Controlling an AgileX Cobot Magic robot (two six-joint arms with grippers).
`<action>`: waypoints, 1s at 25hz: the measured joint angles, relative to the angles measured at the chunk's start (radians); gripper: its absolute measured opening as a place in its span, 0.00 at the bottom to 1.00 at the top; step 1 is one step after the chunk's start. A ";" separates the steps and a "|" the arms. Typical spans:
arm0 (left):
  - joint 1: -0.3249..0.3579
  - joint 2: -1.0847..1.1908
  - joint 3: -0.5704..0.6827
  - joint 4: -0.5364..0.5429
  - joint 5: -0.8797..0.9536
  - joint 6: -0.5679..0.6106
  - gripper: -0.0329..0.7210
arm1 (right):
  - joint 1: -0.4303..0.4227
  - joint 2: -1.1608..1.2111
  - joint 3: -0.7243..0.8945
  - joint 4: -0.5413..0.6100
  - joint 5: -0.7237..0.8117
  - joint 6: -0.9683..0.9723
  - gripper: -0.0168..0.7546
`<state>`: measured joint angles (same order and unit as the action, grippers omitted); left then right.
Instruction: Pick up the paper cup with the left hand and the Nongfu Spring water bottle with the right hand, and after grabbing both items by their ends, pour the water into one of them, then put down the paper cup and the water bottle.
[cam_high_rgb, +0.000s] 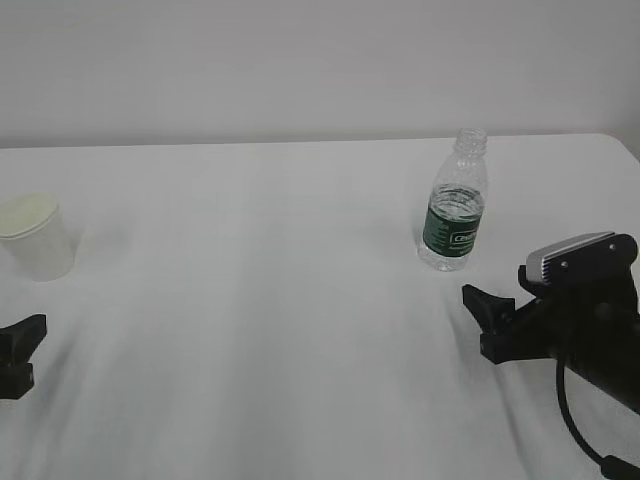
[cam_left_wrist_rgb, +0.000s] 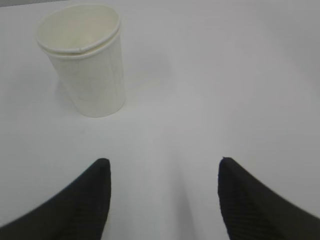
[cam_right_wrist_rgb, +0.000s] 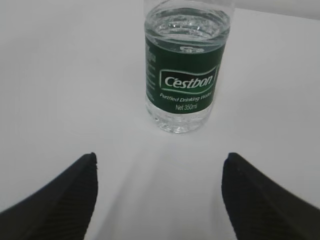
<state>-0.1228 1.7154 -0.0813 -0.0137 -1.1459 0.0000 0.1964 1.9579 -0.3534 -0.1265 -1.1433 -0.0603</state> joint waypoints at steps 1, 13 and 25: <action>0.000 0.000 0.000 0.000 0.000 0.000 0.69 | 0.000 0.004 -0.005 0.000 0.000 0.000 0.79; 0.000 0.000 0.000 0.000 0.000 -0.005 0.69 | 0.000 0.064 -0.093 0.000 -0.002 0.000 0.79; 0.000 0.000 0.000 0.000 -0.002 -0.005 0.68 | 0.000 0.066 -0.165 0.000 -0.002 0.000 0.79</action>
<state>-0.1228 1.7154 -0.0813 -0.0137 -1.1480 -0.0053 0.1964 2.0238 -0.5179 -0.1265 -1.1450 -0.0603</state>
